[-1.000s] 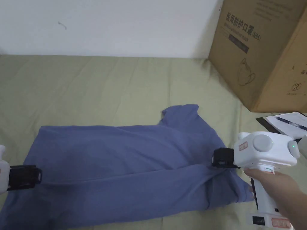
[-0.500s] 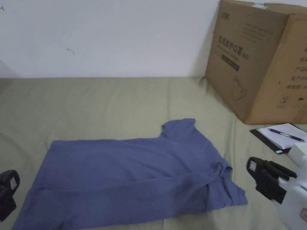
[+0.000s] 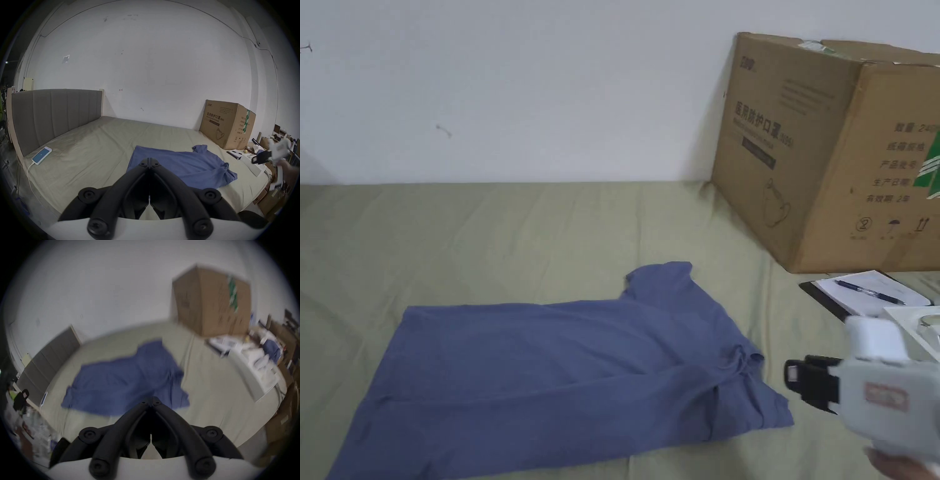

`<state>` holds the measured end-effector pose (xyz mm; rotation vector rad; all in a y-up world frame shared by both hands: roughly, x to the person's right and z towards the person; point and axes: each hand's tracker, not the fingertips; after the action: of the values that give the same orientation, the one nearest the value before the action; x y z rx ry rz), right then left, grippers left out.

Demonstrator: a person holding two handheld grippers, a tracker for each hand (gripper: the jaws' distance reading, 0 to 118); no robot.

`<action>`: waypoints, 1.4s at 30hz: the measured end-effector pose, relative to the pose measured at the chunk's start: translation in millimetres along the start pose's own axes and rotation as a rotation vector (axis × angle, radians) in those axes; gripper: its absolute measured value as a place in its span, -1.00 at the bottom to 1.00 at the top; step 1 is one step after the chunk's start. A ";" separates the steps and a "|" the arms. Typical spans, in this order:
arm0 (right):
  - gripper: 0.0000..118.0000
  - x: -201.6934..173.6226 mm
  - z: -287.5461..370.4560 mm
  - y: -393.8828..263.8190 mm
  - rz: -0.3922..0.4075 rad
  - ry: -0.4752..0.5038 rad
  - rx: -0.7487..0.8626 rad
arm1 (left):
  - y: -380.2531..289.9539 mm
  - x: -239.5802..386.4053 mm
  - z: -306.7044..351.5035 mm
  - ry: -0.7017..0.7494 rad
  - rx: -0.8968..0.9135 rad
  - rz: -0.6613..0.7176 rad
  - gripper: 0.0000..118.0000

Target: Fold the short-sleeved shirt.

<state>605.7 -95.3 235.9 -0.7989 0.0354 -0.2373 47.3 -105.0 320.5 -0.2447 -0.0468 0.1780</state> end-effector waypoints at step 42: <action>-0.74 45.8 -131.9 10.7 -0.101 -0.053 -0.375 | -53.9 -76.6 -254.8 0.066 -0.972 0.067 0.91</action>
<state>636.4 -191.4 138.8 -1.1820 -0.0106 -0.3096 -1.6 -230.6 84.9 -1.2226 -0.0567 0.2032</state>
